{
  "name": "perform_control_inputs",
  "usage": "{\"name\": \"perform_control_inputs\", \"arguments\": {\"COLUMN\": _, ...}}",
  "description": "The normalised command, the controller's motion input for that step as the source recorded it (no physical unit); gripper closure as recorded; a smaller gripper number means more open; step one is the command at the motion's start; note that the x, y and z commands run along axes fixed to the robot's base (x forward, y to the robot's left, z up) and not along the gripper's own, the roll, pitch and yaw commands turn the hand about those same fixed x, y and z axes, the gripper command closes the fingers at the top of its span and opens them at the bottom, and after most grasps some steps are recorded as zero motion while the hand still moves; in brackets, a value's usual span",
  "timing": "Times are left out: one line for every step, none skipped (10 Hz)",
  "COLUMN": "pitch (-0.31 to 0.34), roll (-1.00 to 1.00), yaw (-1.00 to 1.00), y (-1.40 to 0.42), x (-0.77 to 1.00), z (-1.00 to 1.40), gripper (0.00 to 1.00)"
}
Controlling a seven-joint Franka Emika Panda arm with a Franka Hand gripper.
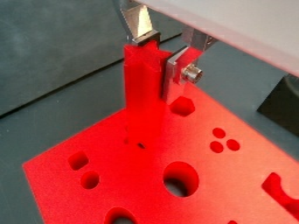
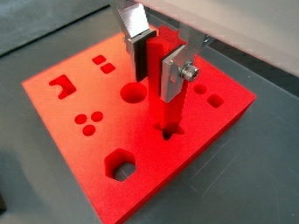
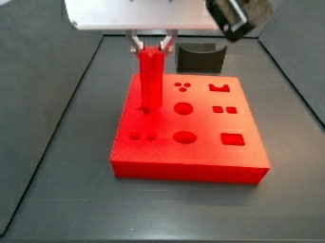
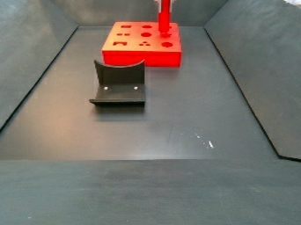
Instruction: Insert the star object.
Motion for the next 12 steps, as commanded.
{"name": "perform_control_inputs", "arguments": {"pitch": 0.0, "roll": 0.0, "yaw": 0.0, "y": 0.06, "x": 0.0, "z": -0.23, "gripper": 1.0}}
{"name": "perform_control_inputs", "arguments": {"pitch": 0.0, "roll": 0.0, "yaw": 0.0, "y": 0.08, "x": -0.06, "z": -0.13, "gripper": 1.0}}
{"name": "perform_control_inputs", "arguments": {"pitch": 0.0, "roll": -0.03, "yaw": -0.07, "y": 0.12, "x": -0.19, "z": -0.1, "gripper": 1.0}}
{"name": "perform_control_inputs", "arguments": {"pitch": -0.004, "roll": -0.05, "yaw": -0.04, "y": 0.07, "x": -0.15, "z": -0.14, "gripper": 1.0}}
{"name": "perform_control_inputs", "arguments": {"pitch": -0.01, "roll": -0.03, "yaw": -0.03, "y": 0.07, "x": -0.16, "z": -0.17, "gripper": 1.0}}
{"name": "perform_control_inputs", "arguments": {"pitch": -0.033, "roll": -0.04, "yaw": 0.0, "y": 0.0, "x": 0.0, "z": -0.15, "gripper": 1.0}}
{"name": "perform_control_inputs", "arguments": {"pitch": -0.046, "roll": 0.0, "yaw": 0.0, "y": -0.13, "x": 0.0, "z": -0.12, "gripper": 1.0}}
{"name": "perform_control_inputs", "arguments": {"pitch": -0.047, "roll": 0.0, "yaw": -0.01, "y": -0.16, "x": 0.0, "z": -0.12, "gripper": 1.0}}
{"name": "perform_control_inputs", "arguments": {"pitch": 0.0, "roll": 0.07, "yaw": -0.01, "y": -0.01, "x": 0.01, "z": 0.0, "gripper": 1.0}}
{"name": "perform_control_inputs", "arguments": {"pitch": 0.0, "roll": 0.0, "yaw": 0.0, "y": 0.0, "x": 0.0, "z": -0.05, "gripper": 1.0}}
{"name": "perform_control_inputs", "arguments": {"pitch": -0.084, "roll": 0.06, "yaw": 0.0, "y": -0.01, "x": 0.02, "z": -0.55, "gripper": 1.0}}
{"name": "perform_control_inputs", "arguments": {"pitch": -0.137, "roll": 0.15, "yaw": 0.0, "y": -0.05, "x": 0.0, "z": -0.86, "gripper": 1.0}}
